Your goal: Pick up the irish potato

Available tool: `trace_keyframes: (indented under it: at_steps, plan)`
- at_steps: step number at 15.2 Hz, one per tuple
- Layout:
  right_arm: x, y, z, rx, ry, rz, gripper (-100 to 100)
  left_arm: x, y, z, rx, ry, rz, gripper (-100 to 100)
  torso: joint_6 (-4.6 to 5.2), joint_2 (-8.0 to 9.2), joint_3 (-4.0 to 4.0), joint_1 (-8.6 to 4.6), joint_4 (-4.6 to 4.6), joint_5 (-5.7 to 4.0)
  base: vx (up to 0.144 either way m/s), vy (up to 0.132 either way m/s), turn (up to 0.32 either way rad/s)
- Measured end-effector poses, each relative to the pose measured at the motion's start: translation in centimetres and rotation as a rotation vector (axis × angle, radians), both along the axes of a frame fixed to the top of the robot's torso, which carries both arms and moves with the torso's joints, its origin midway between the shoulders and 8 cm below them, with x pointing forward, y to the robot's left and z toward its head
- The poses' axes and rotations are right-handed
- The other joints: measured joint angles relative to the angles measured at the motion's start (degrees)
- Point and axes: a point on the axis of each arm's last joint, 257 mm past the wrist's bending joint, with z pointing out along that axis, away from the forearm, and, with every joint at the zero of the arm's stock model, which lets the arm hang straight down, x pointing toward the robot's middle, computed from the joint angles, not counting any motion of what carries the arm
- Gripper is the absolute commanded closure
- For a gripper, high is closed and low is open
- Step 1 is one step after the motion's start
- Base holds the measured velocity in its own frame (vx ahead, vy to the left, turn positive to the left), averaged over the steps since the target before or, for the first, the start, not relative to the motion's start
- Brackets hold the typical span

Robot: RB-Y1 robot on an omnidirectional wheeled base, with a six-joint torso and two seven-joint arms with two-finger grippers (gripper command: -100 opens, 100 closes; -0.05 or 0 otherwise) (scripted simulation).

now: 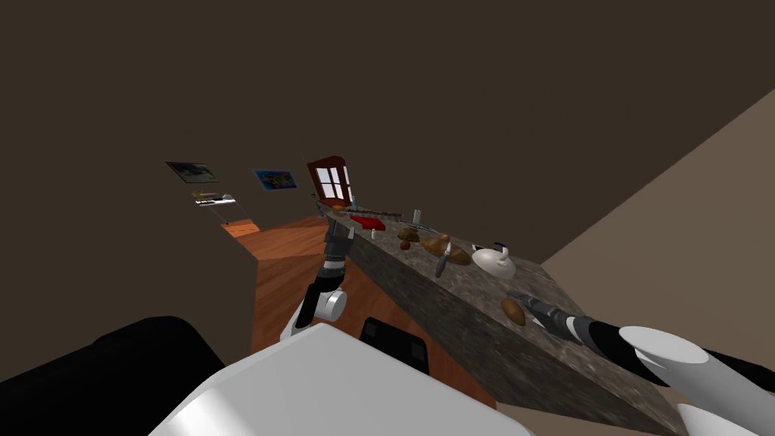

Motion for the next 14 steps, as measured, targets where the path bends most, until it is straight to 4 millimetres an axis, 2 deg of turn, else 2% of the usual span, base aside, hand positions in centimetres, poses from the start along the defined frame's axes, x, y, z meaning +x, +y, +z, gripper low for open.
trace_keyframes:
  at_steps: [10, 11, 14]
  plan:
    - [-1.7, -1.2, -1.1, 0.043, -0.023, 0.031, -100, 0.0, 0.0, 0.0, 0.000, 0.000, 0.000, 0, 0.00, 0.04, 0.02, -0.08, 0.01, 0.00, 0.022, 0.051, 0.006]
    - [-1.7, -1.2, -1.1, 0.040, -0.024, 0.035, 100, 0.0, 0.0, 0.0, 0.000, 0.000, 0.000, 0, 0.00, 0.07, 0.04, -0.15, 0.02, -0.01, 0.004, 0.008, -0.005]
    - [-1.7, -1.2, -1.1, 0.041, -0.024, 0.035, 100, 0.0, 0.0, 0.0, 0.000, 0.000, 0.000, 0, -0.02, 0.13, 0.08, -0.22, 0.03, -0.03, 0.001, 0.002, -0.002]
